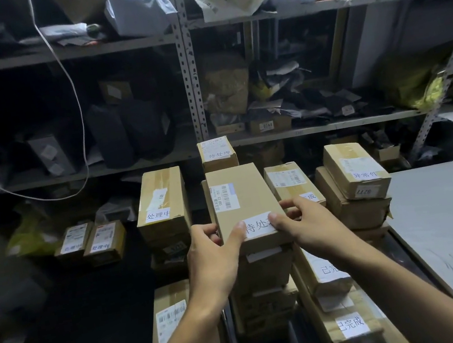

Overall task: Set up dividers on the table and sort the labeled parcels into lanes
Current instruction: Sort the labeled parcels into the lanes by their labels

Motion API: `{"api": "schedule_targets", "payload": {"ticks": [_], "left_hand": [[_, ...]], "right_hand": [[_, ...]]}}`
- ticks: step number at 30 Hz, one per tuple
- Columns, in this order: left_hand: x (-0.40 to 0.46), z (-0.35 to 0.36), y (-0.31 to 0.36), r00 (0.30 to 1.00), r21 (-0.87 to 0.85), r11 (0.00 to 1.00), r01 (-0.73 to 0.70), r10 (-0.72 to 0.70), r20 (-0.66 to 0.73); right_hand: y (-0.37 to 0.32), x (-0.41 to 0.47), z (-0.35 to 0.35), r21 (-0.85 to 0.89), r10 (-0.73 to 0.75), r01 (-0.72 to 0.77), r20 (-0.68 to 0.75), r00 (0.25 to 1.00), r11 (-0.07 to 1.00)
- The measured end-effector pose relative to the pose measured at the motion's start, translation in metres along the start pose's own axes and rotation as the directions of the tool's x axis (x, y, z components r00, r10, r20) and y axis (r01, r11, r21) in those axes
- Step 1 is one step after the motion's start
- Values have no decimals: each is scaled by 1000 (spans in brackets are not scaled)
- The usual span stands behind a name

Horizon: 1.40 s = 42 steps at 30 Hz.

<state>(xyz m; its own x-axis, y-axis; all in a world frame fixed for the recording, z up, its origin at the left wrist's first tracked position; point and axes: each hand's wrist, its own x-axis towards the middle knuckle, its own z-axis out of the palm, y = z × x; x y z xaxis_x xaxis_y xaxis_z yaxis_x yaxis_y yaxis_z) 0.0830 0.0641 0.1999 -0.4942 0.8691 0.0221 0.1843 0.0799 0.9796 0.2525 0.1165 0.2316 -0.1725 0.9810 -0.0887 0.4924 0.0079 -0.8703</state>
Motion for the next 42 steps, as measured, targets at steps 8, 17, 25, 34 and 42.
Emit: {"api": "schedule_targets", "payload": {"ticks": [8, 17, 25, 34, 42], "left_hand": [[1, -2, 2, 1000, 1, 1000, -12, 12, 3], [7, -21, 7, 997, 51, 997, -65, 67, -45], [32, -93, 0, 982, 18, 994, -107, 108, -154], [108, -220, -70, 945, 4, 1000, -9, 10, -328], [216, -324, -154, 952, 39, 997, 70, -56, -299]], "right_hand": [[-1, 1, 0, -65, -18, 16, -39, 999, 998], [-35, -11, -5, -114, -158, 136, -216, 963, 984], [-110, -20, 72, 39, -435, 440, -95, 896, 897], [-144, 36, 258, 49, -342, 339, 124, 931, 940], [-140, 126, 414, -33, -177, 185, 165, 970, 982]]}}
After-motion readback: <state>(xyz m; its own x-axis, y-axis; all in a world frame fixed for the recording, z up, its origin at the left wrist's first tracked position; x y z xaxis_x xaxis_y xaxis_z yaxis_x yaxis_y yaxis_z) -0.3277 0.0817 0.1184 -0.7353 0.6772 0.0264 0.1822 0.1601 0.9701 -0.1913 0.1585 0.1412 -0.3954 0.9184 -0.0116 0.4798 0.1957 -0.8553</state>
